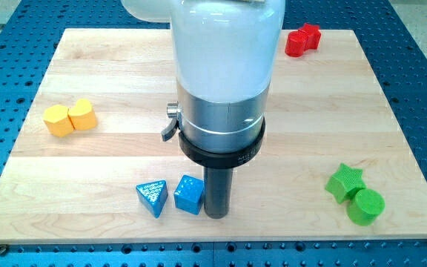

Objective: Place your arm right to the blue cube

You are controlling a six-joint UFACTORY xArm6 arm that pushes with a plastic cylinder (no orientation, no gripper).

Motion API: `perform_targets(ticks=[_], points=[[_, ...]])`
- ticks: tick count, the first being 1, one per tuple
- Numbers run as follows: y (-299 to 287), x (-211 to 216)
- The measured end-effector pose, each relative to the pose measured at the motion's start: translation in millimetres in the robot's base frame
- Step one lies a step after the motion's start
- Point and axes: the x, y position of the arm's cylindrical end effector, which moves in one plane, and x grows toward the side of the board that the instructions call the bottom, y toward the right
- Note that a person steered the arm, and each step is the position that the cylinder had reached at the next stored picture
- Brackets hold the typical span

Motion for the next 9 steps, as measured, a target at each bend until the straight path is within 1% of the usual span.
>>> perform_targets(ticks=[9], points=[[6.2,-0.8]])
